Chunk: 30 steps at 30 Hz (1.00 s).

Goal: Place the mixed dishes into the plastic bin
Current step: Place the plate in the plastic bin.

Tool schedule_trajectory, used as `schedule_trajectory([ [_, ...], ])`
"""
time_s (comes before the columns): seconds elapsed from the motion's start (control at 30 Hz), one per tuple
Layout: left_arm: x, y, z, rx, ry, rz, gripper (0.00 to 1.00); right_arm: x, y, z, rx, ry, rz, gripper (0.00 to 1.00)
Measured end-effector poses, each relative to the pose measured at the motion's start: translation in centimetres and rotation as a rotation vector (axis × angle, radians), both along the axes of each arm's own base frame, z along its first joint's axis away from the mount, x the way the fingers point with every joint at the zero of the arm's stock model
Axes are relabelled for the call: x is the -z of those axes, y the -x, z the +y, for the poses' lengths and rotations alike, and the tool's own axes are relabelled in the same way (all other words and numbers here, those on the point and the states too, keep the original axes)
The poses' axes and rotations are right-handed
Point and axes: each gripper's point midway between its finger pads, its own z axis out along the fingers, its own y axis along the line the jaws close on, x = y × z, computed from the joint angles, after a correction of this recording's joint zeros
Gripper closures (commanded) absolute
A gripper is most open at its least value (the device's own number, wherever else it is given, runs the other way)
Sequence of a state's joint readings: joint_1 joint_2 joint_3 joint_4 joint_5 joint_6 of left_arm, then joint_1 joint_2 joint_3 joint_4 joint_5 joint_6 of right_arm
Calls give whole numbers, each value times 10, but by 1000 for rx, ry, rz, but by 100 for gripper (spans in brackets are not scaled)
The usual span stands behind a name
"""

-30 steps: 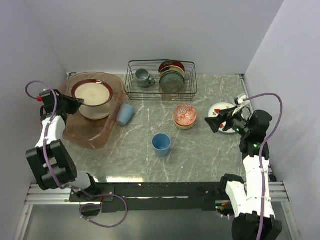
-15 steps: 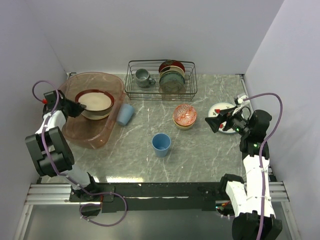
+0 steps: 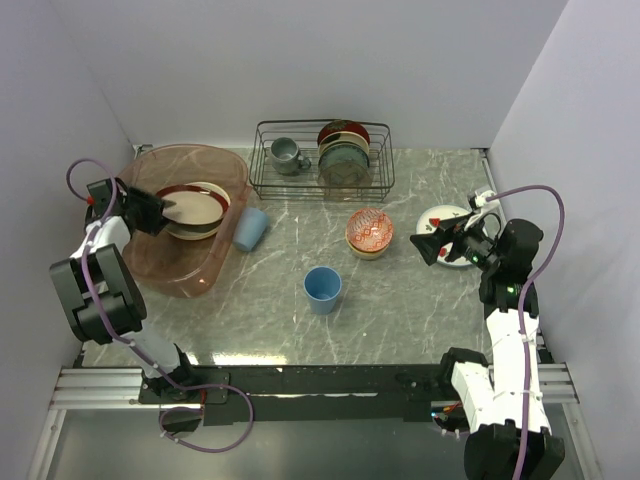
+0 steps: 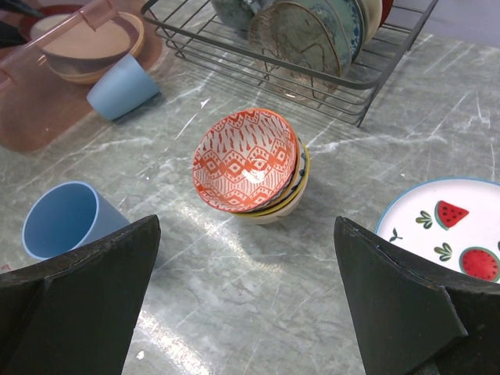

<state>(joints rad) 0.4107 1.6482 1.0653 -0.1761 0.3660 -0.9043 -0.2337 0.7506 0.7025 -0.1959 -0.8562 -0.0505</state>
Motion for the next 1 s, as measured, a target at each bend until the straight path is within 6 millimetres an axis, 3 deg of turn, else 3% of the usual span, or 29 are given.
schedule_trajectory([
  [0.13, -15, -8, 0, 28, -9, -37, 18, 1, -1, 0, 2, 0, 5, 0],
  [0.23, -28, -12, 1, 47, -29, -51, 13, 1, -1, -1, 2, 2, 4, 0],
  [0.53, -65, -16, 20, 55, -166, -34, 12, 2, -2, -2, 9, 7, 4, 0],
  [0.67, -70, -7, 21, 65, -205, -20, 12, 4, -3, -4, 22, 17, 4, 0],
  [0.8, -89, 2, 19, 82, -254, -65, 9, 7, -6, -7, 36, 28, 11, 0],
  [1.0, -125, 40, 1, 121, -355, -189, 1, 13, -10, -14, 66, 55, 21, 0],
])
